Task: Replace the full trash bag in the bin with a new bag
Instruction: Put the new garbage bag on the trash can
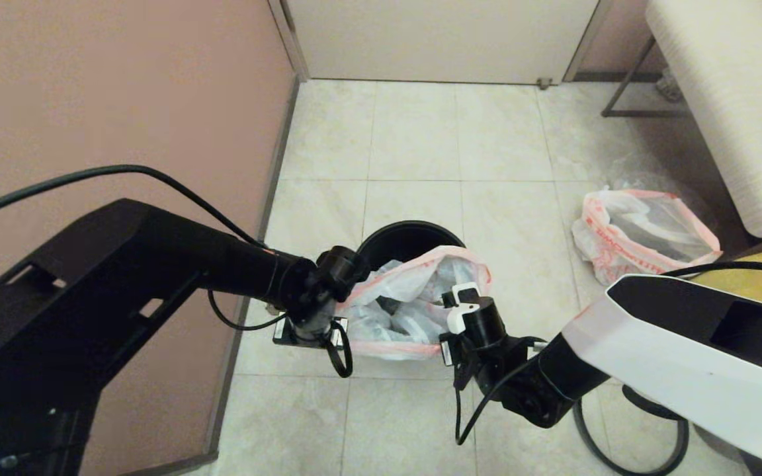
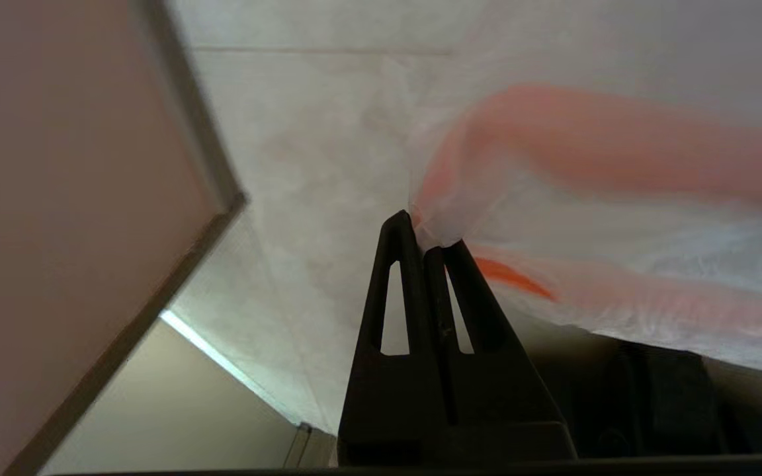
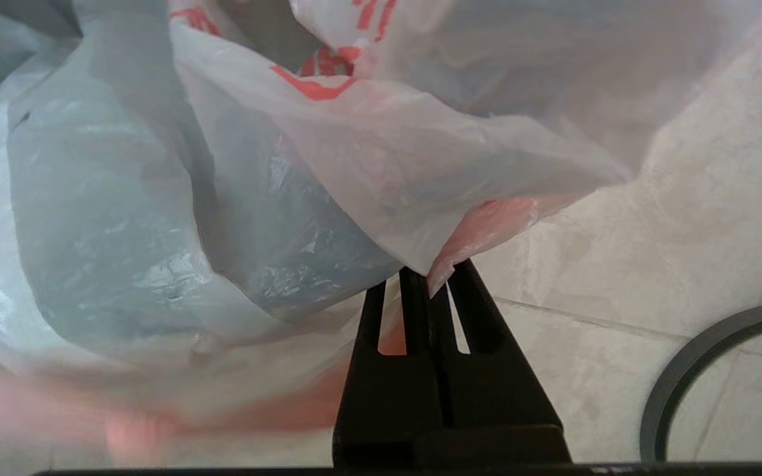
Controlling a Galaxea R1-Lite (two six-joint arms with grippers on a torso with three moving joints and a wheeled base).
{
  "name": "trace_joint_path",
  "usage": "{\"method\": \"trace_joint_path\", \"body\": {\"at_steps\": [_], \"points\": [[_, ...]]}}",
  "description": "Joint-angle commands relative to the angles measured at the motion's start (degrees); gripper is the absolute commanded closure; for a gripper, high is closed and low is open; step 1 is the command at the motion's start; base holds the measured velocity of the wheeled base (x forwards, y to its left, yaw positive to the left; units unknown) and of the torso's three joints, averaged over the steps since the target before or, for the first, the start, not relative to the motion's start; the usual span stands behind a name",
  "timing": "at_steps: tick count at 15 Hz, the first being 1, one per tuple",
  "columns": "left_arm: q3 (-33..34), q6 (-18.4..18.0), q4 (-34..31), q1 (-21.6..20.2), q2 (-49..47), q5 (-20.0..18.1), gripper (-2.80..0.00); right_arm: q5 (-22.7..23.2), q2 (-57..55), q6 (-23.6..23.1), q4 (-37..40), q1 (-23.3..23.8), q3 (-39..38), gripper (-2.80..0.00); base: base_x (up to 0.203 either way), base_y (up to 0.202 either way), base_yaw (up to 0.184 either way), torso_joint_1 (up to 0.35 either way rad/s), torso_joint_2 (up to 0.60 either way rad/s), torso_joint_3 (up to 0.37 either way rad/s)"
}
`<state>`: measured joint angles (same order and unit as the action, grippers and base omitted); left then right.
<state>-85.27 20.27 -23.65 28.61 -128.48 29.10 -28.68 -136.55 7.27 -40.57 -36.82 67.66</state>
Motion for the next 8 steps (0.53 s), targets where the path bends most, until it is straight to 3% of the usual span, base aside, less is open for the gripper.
{"method": "trace_joint_path", "body": {"at_steps": [1,8], "points": [[0.04,0.11,0.2,1.13,-3.68,-0.4,0.0,-0.15,0.22,0.09,-0.21,0.17,-0.68,0.0,0.0,0.0,0.0,0.0,0.0,0.0],[-10.8,0.62,3.01,-0.64,-10.74,-0.72,0.0,-0.06,-0.73,0.03,-0.3,0.26,-0.42,0.0,0.0,0.0,0.0,0.0,0.0,0.0]]}}
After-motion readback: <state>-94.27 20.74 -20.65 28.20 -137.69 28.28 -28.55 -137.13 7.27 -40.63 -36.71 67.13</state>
